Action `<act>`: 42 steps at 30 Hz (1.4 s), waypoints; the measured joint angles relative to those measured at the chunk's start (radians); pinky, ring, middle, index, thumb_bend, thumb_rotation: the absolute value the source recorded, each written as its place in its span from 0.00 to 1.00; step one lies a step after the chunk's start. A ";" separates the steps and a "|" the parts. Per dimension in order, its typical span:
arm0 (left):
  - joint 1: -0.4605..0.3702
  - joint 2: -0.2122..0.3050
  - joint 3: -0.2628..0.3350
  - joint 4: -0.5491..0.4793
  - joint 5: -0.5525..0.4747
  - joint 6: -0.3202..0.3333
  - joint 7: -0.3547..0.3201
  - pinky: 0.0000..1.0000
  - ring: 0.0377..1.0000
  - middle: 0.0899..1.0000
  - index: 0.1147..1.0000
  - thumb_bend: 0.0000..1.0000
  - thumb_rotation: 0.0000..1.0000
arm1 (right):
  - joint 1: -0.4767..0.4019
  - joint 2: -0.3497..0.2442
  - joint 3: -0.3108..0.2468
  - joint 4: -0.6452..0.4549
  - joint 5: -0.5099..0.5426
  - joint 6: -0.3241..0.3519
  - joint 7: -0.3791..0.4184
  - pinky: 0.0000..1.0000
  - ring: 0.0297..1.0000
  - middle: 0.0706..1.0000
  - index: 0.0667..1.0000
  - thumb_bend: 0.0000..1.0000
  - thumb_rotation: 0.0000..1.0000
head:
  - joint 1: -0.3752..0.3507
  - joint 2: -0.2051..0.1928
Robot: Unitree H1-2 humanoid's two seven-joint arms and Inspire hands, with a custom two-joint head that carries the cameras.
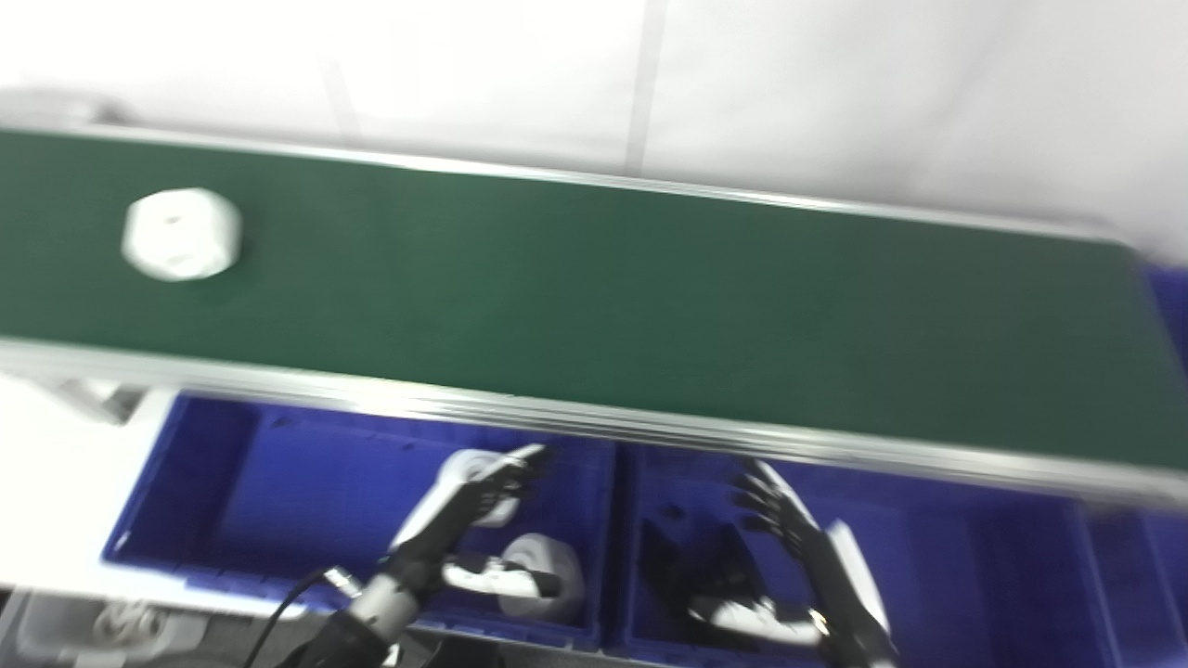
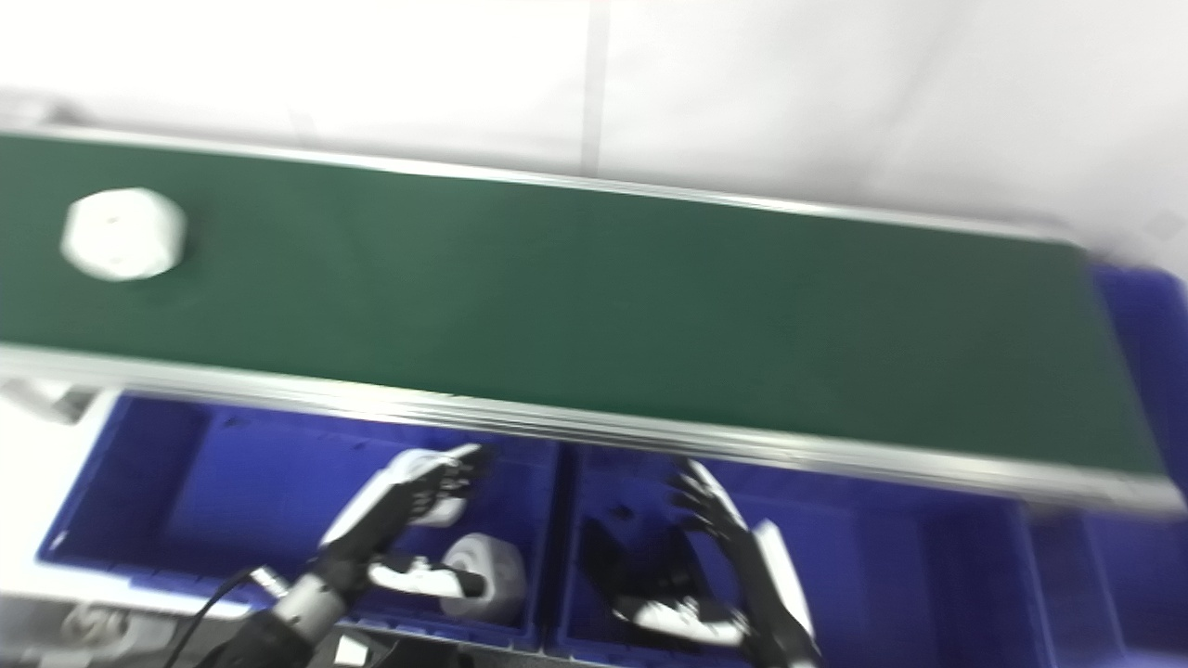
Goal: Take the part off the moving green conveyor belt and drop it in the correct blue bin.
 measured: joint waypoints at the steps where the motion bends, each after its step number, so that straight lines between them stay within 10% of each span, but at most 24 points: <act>1: -0.001 -0.004 -0.007 0.003 0.001 0.000 0.007 0.83 0.88 0.90 0.86 0.87 0.37 | -0.001 -0.005 -0.003 0.011 0.005 -0.004 0.001 0.81 0.87 0.90 0.96 0.86 0.31 | 0.026 -0.023; 42: -0.087 0.038 -0.179 0.131 0.008 0.000 0.202 0.75 0.82 0.85 0.80 0.90 0.37 | -0.046 0.009 0.018 0.159 -0.046 -0.073 -0.055 0.71 0.80 0.83 0.90 0.90 0.26 | -0.069 -0.229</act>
